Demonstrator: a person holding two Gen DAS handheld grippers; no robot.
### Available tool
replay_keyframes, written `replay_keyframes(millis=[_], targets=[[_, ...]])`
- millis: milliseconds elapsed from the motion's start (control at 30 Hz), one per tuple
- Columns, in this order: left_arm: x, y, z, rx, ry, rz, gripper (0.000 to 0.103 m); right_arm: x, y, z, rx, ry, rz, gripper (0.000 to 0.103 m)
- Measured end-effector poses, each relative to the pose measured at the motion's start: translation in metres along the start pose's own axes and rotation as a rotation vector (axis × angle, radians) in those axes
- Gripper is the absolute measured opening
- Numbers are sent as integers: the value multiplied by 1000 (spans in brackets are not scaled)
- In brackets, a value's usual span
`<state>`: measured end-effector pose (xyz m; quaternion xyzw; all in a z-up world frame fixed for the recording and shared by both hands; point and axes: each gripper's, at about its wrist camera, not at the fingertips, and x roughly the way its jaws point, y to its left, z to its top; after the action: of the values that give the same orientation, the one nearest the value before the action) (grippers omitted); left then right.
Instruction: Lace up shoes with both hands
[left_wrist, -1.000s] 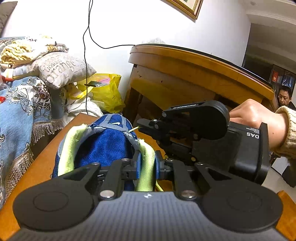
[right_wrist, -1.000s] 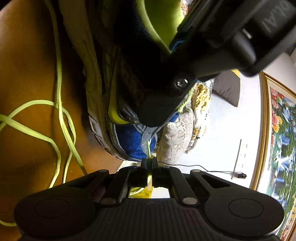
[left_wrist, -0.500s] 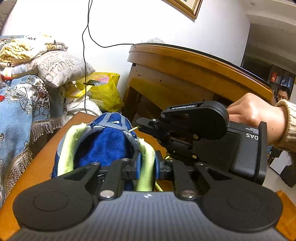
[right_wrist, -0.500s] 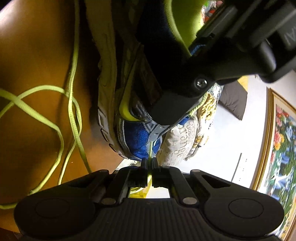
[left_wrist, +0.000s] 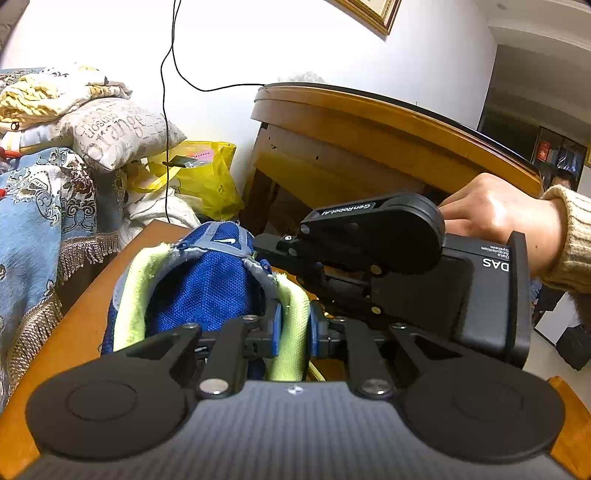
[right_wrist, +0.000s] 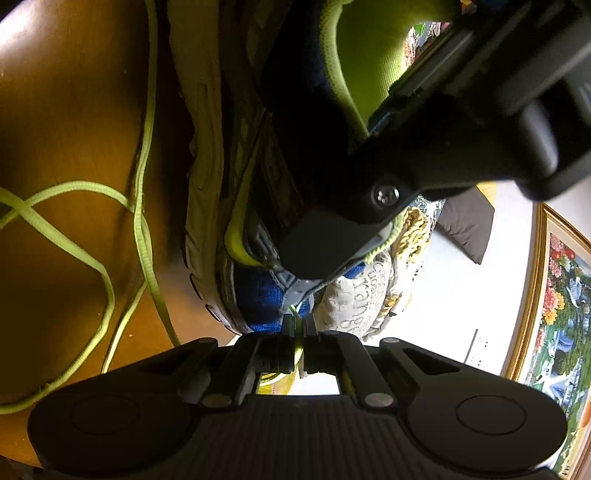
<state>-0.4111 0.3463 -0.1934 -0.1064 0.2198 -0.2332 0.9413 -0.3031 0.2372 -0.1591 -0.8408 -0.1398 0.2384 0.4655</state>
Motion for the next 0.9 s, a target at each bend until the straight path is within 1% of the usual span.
replay_keyframes(millis=[200, 233, 267, 300, 333, 367, 400, 533, 633, 700, 767, 833, 867, 900], targets=[[2, -1, 1, 7, 6, 3, 17, 1, -29, -12, 14, -28, 29, 3], [2, -1, 1, 8, 7, 4, 17, 3, -33, -14, 17, -26, 34, 4], [2, -1, 1, 6, 8, 4, 17, 6, -37, -16, 16, -14, 42, 8], [2, -1, 1, 3, 8, 4, 17, 9, -39, -18, 6, -1, 51, 23], [2, 0, 1, -1, 9, 3, 17, 10, -41, -21, -10, 3, 58, 32], [2, 0, 1, -5, 9, 2, 17, 11, -42, -24, -28, 4, 65, 55], [2, 1, 1, -7, 9, 0, 17, 10, -45, -27, -34, -2, 71, 61], [2, -1, 2, -1, 11, 4, 17, 7, -70, -38, 27, -7, 64, 58], [3, -1, 2, 1, 14, 7, 17, 8, -99, -48, 91, 11, 73, 48], [3, -1, 2, 0, 14, 6, 17, 10, -120, -55, 135, 25, 84, 31], [3, -1, 2, -3, 16, 6, 17, 12, -140, -61, 176, 36, 99, 27], [3, -1, 2, -4, 18, 5, 17, 15, -154, -64, 192, 34, 109, 27], [3, -1, 2, -5, 19, 5, 17, 18, -124, -60, 192, 34, 113, 25], [3, -1, 2, -6, 21, 4, 17, 20, -106, -56, 188, 34, 119, 22]])
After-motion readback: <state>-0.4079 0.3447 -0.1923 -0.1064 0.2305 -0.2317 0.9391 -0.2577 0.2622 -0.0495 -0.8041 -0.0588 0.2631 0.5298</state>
